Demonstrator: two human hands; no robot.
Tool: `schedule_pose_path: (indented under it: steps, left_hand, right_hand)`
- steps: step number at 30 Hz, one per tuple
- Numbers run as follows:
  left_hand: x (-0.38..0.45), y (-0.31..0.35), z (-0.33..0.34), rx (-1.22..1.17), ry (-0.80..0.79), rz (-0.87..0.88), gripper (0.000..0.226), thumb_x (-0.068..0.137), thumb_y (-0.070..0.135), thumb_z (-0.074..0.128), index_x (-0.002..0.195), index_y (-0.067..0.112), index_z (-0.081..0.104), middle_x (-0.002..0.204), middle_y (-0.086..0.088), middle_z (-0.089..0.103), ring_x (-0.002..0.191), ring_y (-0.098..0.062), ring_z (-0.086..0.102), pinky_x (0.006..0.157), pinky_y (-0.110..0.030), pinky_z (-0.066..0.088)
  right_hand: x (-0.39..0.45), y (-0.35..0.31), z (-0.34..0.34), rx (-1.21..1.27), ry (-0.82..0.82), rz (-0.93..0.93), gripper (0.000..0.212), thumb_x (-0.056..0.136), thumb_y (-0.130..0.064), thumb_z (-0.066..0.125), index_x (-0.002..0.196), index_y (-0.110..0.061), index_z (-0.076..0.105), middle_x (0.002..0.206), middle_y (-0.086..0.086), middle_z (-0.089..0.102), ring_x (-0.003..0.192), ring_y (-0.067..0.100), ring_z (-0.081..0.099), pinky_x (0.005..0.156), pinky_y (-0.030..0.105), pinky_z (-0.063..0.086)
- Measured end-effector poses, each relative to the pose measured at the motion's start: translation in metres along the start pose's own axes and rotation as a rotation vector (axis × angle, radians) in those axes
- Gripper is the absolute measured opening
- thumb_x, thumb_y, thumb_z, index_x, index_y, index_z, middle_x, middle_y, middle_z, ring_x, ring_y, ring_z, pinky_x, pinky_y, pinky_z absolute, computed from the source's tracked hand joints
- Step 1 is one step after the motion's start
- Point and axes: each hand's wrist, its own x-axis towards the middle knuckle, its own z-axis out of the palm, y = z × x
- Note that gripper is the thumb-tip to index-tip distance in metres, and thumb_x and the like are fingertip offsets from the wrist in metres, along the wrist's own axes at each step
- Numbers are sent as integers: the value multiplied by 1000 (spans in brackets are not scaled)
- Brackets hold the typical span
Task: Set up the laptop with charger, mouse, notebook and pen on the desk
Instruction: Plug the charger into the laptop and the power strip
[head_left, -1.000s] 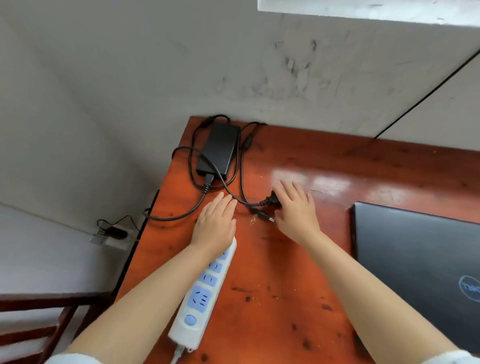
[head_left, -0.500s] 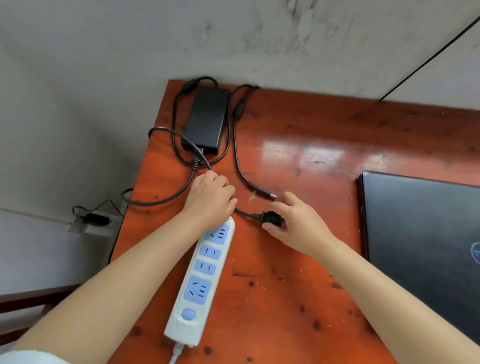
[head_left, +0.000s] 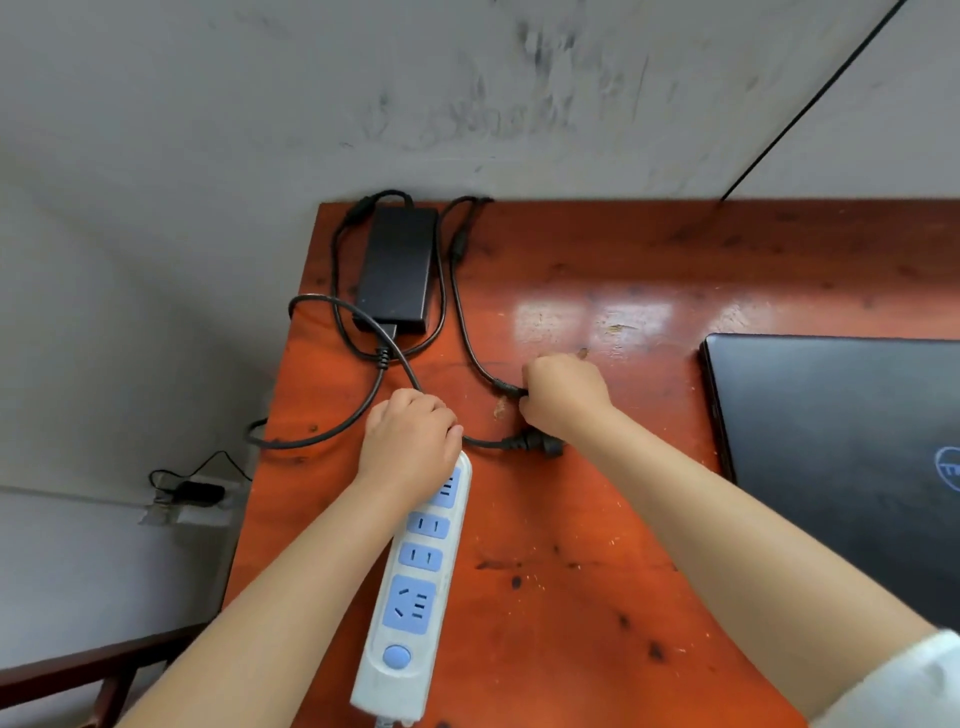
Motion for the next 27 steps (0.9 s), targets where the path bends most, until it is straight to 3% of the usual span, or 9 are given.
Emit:
schedule_pose_path:
  steps: [2, 6, 10, 13, 17, 20, 23, 25, 27]
  left_hand:
    - [2, 3, -5, -11, -29, -6, 35, 94, 31, 43, 125, 19, 53, 134, 3, 52, 128, -17, 36, 108, -34, 29]
    - [11, 15, -11, -46, -51, 34, 63, 91, 35, 48, 145, 20, 19, 156, -6, 13, 144, -23, 6, 117, -42, 13]
    - [29, 49, -11, -110, -13, 162, 64, 93, 28, 45, 147, 20, 11, 158, -2, 2, 145, -21, -6, 118, -43, 4]
    - [46, 80, -8, -133, 51, 281, 67, 91, 28, 48, 147, 21, 12, 158, 0, 5, 145, -20, -4, 118, -45, 2]
    - [72, 113, 0, -28, 49, 440, 51, 93, 21, 44, 142, 23, 30, 156, 4, 19, 145, -18, 7, 117, -47, 5]
    - [92, 116, 2, 134, -95, 427, 33, 94, 16, 43, 126, 16, 51, 143, -1, 42, 134, -21, 33, 112, -41, 25]
    - [101, 101, 5, 53, -140, 383, 34, 90, 6, 43, 123, 9, 51, 137, -6, 47, 124, -28, 45, 100, -40, 43]
    - [104, 90, 5, 95, -116, 417, 34, 91, 5, 44, 123, 8, 53, 134, -9, 50, 122, -29, 47, 96, -40, 46]
    - [106, 86, 2, 127, 16, 519, 27, 89, 6, 53, 115, 3, 60, 117, -16, 61, 108, -32, 56, 87, -37, 49]
  right_hand:
    - [-5, 6, -3, -25, 49, -22, 22, 86, -14, 49, 101, -2, 59, 109, 18, 60, 105, 34, 52, 81, 37, 41]
    - [-27, 36, -16, 99, 62, 1, 19, 89, -20, 48, 95, -7, 60, 101, 14, 65, 95, 32, 57, 71, 31, 32]
    - [-63, 77, -35, 374, 104, 51, 17, 87, -17, 54, 91, -3, 64, 91, 14, 65, 84, 28, 55, 66, 28, 36]
    - [-91, 101, -41, 485, 129, 116, 14, 87, -12, 56, 90, -2, 65, 84, 13, 66, 82, 28, 58, 66, 27, 39]
    - [-103, 122, -37, 563, 130, 163, 16, 89, -9, 54, 92, -2, 68, 80, -1, 61, 69, 7, 52, 60, 4, 37]
    - [-104, 135, -28, 643, 113, 220, 16, 90, -11, 53, 93, -4, 67, 74, -10, 58, 73, 7, 53, 68, 14, 40]
    - [-106, 144, -16, 662, 200, 271, 14, 88, -8, 54, 91, -5, 68, 74, -7, 59, 72, 9, 54, 68, 16, 40]
    - [-105, 146, -10, 614, 261, 262, 15, 87, -5, 55, 92, -2, 68, 82, 3, 63, 79, 15, 55, 74, 21, 40]
    - [-100, 147, -3, 536, 327, 237, 15, 86, -2, 56, 94, 1, 67, 91, 13, 67, 86, 24, 57, 77, 25, 39]
